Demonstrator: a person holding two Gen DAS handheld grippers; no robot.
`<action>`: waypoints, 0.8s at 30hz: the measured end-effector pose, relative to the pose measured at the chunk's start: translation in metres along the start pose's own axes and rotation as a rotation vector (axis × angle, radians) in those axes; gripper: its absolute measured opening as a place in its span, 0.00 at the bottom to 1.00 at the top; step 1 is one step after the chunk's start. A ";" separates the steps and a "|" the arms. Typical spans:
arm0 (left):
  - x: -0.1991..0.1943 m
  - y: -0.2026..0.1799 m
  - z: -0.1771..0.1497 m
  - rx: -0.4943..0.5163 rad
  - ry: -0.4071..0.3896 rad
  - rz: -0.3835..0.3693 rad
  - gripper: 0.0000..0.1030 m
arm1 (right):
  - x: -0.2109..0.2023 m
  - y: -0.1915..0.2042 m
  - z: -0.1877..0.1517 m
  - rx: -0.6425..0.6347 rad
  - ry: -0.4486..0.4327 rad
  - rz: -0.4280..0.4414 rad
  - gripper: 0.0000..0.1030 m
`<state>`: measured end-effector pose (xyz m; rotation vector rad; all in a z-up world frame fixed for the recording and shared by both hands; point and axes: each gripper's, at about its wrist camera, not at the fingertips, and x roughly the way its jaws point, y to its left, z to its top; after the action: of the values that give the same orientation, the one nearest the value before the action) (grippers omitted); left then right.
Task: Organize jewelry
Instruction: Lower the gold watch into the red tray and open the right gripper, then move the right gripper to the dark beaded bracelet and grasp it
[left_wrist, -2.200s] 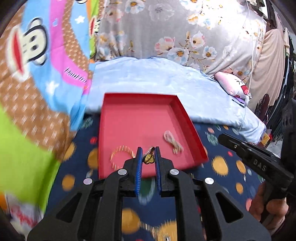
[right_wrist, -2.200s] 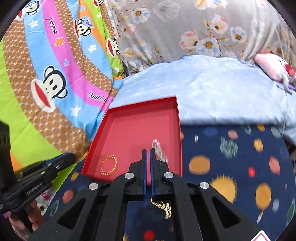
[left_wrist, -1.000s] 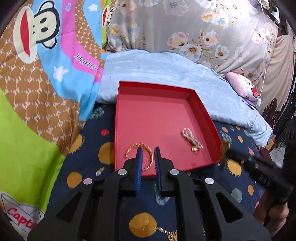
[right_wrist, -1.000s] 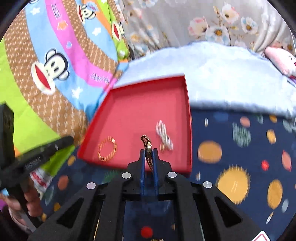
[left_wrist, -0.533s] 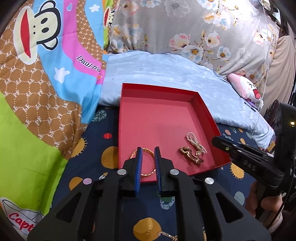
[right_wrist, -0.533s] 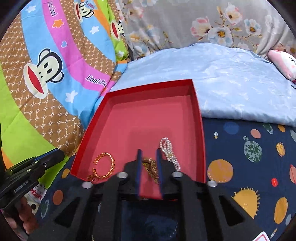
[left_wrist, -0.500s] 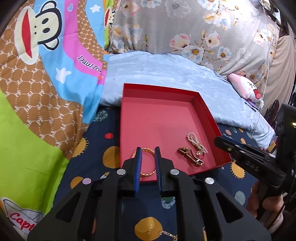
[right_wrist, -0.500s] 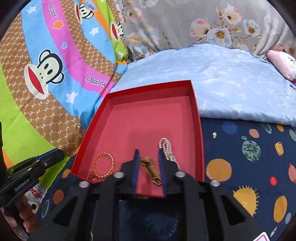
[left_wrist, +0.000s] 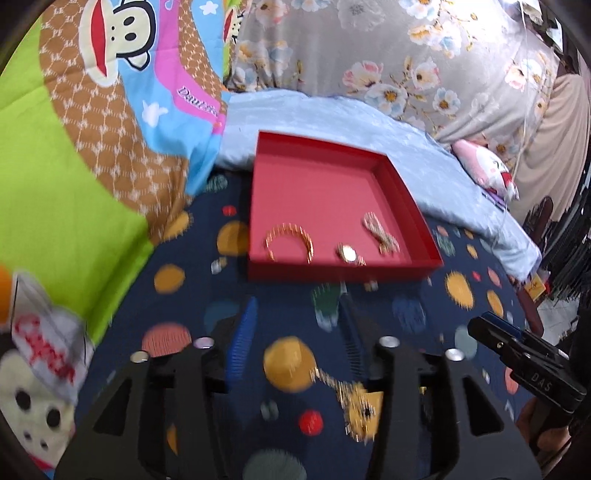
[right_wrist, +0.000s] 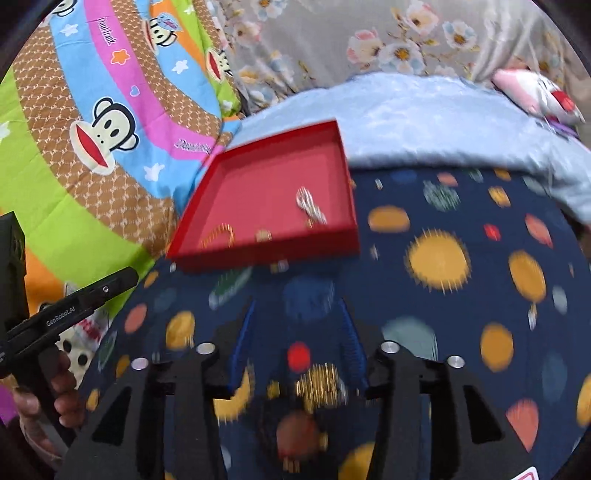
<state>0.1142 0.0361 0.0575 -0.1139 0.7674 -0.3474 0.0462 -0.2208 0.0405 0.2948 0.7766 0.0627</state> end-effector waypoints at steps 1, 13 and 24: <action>-0.002 -0.002 -0.007 0.005 0.003 0.004 0.52 | -0.003 -0.002 -0.007 0.006 0.009 -0.003 0.46; -0.013 -0.023 -0.079 0.024 0.090 -0.009 0.52 | -0.028 -0.025 -0.079 0.082 0.077 -0.044 0.47; -0.006 -0.033 -0.100 0.045 0.092 0.029 0.52 | -0.019 -0.014 -0.083 0.038 0.089 -0.051 0.47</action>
<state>0.0315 0.0096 -0.0030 -0.0446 0.8504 -0.3443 -0.0262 -0.2169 -0.0067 0.3101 0.8741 0.0131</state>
